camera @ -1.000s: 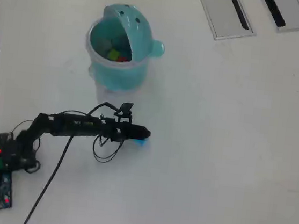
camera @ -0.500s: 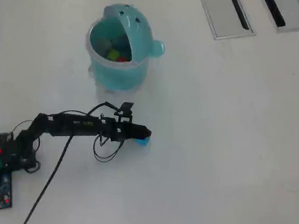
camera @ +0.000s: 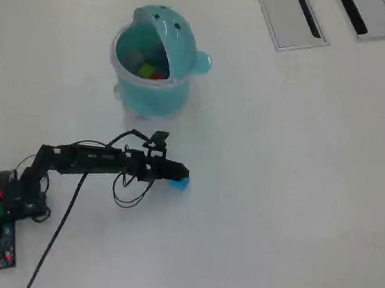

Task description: Grasp RGB lego blocks and put them in the bin one by one.

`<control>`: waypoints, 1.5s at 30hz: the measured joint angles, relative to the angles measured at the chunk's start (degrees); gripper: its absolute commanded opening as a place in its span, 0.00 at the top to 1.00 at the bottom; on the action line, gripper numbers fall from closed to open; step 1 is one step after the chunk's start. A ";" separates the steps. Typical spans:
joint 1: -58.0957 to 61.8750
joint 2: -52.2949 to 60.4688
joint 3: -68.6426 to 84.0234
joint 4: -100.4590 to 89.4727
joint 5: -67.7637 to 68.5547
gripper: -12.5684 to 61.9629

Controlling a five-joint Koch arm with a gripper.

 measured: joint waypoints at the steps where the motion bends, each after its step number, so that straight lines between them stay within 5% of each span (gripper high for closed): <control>1: -0.18 0.44 0.09 0.18 0.00 0.82; 45: -15.03 32.08 0.26 9.40 41.84 0.82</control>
